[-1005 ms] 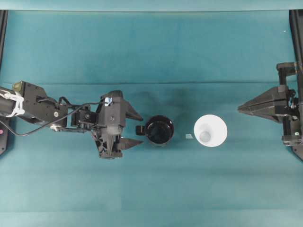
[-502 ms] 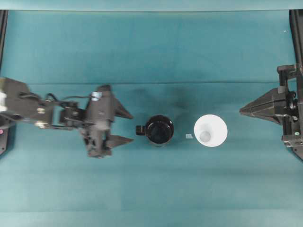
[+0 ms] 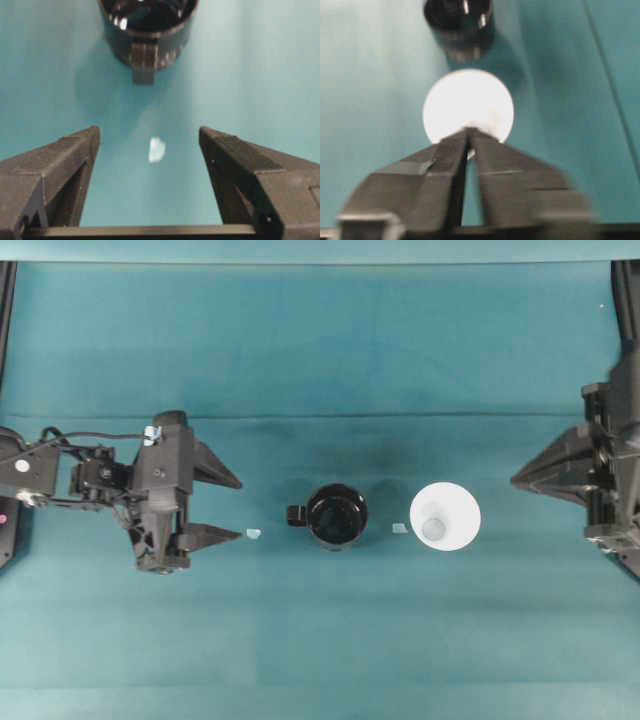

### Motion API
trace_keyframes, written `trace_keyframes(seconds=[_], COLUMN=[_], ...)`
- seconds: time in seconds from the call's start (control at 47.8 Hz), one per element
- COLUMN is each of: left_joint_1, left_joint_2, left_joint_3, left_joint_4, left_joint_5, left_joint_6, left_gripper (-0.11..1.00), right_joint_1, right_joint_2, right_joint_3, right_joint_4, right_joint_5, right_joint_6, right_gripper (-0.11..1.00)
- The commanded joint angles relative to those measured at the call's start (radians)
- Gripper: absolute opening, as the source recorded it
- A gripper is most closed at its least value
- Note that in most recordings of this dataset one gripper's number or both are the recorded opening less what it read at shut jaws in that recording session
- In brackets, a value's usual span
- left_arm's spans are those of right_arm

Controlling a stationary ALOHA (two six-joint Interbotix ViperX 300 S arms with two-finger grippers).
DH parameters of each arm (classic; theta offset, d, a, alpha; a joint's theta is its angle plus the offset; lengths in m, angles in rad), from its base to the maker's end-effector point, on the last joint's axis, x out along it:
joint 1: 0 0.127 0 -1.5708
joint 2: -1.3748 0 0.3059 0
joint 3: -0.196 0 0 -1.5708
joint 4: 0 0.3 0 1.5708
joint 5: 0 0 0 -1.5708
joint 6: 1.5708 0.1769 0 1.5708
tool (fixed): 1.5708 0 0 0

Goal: Put the paper cup into the moved cup holder.
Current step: 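Open the left gripper and pull it back left, then lower the right gripper over the white paper cup and grasp it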

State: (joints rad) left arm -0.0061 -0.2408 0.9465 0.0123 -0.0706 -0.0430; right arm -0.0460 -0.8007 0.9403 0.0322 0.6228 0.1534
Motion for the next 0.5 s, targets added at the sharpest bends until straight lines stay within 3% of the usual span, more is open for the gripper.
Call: trace_keyframes(seconds=[0.0, 0.126, 0.209, 0.335, 0.481], left_joint_1=[-0.002, -0.003, -0.002, -0.002, -0.002], left_joint_2=[-0.017, -0.017, -0.017, -0.018, -0.017], left_joint_3=[-0.003, -0.003, -0.003, -0.002, -0.002], left_joint_4=[0.003, 0.003, 0.003, 0.003, 0.003], left_joint_5=[0.000, 0.000, 0.003, 0.005, 0.005], left_joint_6=[0.002, 0.002, 0.002, 0.000, 0.000], left_gripper=[0.80, 0.80, 0.80, 0.80, 0.80], right_joint_1=[-0.002, -0.002, -0.002, -0.002, -0.002], right_joint_2=[0.044, 0.104, 0.150, 0.216, 0.282], right_joint_3=[-0.066, -0.101, -0.141, -0.195, -0.229], right_joint_4=[-0.002, 0.003, 0.005, 0.000, 0.000], right_joint_5=[0.023, 0.032, 0.055, 0.130, 0.213], right_joint_6=[0.015, 0.046, 0.097, 0.163, 0.178], right_gripper=[0.44, 0.79, 0.95, 0.95, 0.95])
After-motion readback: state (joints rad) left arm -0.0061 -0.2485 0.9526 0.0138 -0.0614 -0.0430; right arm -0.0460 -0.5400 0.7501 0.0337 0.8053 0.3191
